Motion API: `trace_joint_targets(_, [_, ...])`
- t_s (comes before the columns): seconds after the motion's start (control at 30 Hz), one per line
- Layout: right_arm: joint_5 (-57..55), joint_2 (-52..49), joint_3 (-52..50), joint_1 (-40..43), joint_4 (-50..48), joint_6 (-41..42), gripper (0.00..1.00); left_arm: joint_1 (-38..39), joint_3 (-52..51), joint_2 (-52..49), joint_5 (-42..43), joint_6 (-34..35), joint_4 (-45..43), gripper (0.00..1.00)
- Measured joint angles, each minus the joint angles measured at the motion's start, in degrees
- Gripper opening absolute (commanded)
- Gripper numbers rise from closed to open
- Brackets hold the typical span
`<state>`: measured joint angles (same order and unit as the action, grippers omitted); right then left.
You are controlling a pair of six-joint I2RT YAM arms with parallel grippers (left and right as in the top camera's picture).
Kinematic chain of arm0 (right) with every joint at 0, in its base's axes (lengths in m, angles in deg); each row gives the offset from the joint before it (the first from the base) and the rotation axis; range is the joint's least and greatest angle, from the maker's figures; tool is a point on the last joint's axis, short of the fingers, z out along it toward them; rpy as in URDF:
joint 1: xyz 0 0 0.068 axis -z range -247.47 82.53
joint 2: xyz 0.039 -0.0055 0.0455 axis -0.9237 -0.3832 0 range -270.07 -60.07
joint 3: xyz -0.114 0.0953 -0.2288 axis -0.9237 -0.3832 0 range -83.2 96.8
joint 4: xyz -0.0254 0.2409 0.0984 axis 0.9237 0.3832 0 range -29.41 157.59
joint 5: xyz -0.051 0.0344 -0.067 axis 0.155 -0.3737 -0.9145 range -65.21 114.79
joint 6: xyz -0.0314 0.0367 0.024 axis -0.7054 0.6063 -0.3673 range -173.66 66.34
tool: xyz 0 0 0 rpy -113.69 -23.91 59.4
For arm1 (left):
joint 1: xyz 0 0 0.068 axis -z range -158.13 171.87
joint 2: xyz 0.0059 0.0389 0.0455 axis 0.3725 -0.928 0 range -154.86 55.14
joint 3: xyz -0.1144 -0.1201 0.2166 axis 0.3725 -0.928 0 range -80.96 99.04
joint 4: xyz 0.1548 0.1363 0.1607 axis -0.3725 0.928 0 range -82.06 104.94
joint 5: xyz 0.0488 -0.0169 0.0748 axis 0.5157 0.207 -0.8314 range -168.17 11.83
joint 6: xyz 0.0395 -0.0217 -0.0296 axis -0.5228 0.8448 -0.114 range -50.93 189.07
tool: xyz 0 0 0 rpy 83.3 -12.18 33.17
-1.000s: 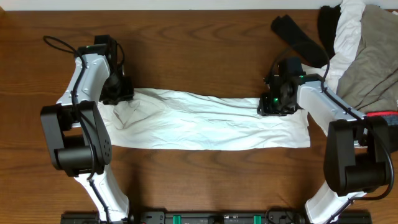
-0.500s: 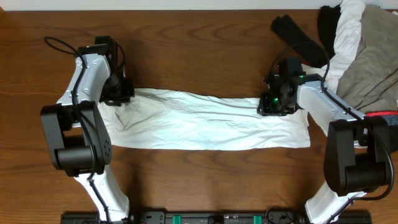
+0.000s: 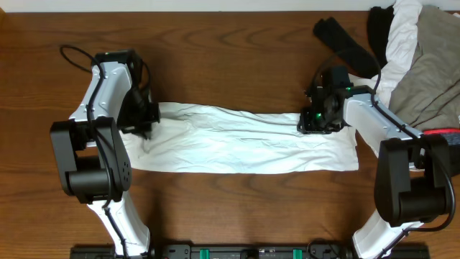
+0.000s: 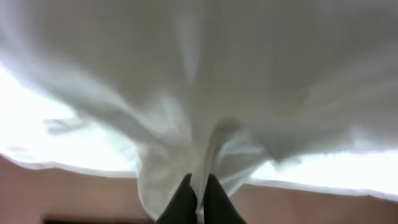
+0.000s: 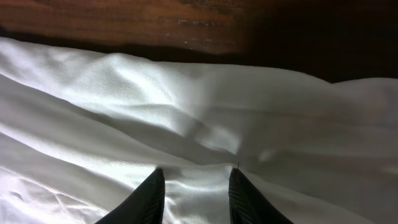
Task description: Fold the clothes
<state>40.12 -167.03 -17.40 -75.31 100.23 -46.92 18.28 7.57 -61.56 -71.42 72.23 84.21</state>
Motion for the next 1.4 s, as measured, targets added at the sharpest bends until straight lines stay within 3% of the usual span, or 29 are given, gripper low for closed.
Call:
trace_joint_targets(0.5, [0.0, 0.0, 0.0, 0.0, -0.1, 0.0, 0.33, 0.1, 0.0, 0.0, 4.1, 0.0, 15.4, 0.06])
trace_joint_targets(0.7, [0.0, 0.0, 0.0, 0.0, -0.1, 0.0, 0.33, 0.1, 0.0, 0.0, 4.1, 0.0, 10.3, 0.07])
trace_joint_targets(0.8, [0.0, 0.0, 0.0, 0.0, 0.0, 0.0, 0.33, 0.1, 0.0, 0.0, 4.0, 0.3, 9.8, 0.13])
trace_joint_targets(0.97, [0.0, 0.0, 0.0, 0.0, -0.1, 0.0, 0.33, 0.1, 0.0, 0.0, 4.0, 1.4, 7.3, 0.06])
trace_joint_targets(1.4, [0.0, 0.0, 0.0, 0.0, -0.1, 0.0, 0.33, 0.1, 0.0, 0.0, 1.6, 4.3, -9.0, 0.09])
